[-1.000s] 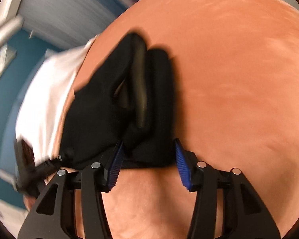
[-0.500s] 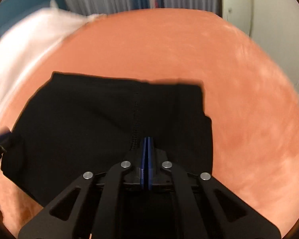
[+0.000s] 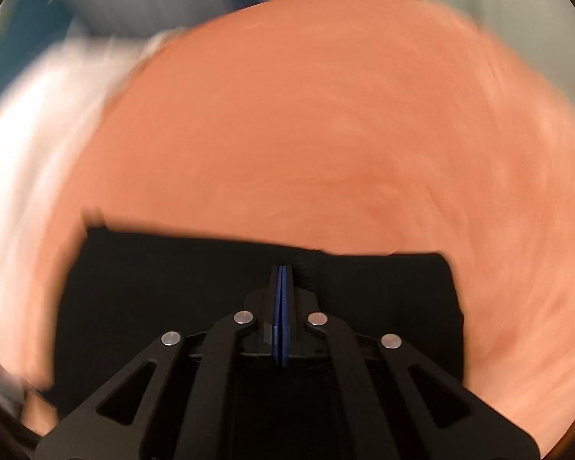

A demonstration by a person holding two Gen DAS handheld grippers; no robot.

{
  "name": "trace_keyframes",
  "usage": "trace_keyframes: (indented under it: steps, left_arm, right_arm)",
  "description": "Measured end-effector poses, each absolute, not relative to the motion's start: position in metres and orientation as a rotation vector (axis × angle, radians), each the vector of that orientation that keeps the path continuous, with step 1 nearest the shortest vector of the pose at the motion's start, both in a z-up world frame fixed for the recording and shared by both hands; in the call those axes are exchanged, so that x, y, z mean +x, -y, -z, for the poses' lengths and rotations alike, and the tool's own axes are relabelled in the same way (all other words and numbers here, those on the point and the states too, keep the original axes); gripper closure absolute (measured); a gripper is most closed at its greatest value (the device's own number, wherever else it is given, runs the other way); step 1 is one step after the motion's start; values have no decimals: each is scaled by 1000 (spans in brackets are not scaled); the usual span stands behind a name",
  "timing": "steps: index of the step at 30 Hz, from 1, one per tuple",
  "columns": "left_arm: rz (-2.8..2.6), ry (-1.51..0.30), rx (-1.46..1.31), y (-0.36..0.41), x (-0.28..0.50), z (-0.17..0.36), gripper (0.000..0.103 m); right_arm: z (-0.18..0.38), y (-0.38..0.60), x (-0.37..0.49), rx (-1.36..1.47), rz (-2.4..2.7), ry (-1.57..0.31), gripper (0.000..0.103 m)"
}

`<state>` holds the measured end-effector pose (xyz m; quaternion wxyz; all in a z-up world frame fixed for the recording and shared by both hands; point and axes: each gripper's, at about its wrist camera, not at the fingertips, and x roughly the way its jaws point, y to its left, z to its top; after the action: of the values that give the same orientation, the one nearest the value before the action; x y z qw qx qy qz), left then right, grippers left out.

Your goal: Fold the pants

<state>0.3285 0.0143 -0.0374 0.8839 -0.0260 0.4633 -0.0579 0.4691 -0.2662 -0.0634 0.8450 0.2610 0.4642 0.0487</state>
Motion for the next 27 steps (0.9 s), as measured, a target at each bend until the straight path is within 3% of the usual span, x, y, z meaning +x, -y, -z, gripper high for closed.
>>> trace_keyframes:
  steps: [7,12,14,15,19,23,25,27]
  left_arm:
    - [68,-864,-99,-38,285,20,15]
    - [34,-890,-162,-49,270,19,15]
    - [34,-884,-157,-52,266,16,15]
    - [24,-879,-133,-54,265,13,15]
    - [20,-851,-106,-58,264,-2,15]
    - [84,-824,-140,-45,251,-13,15]
    - [100,-851,-109,-25,255,-9,15]
    - [112,-863,-78,-10,255,-5,15]
  right_arm:
    - [-9,129,462,242,-415,-897,97]
    - [61,45,511,89,-348,-1049,101]
    - [52,42,510,129,-305,-1034,100]
    - [37,45,501,163,-345,-998,95]
    - [4,124,419,272,-355,-804,98]
    - [31,235,343,309,-136,-787,95]
    - [66,286,315,333,-66,-867,103]
    - [70,317,292,498,-138,-832,103]
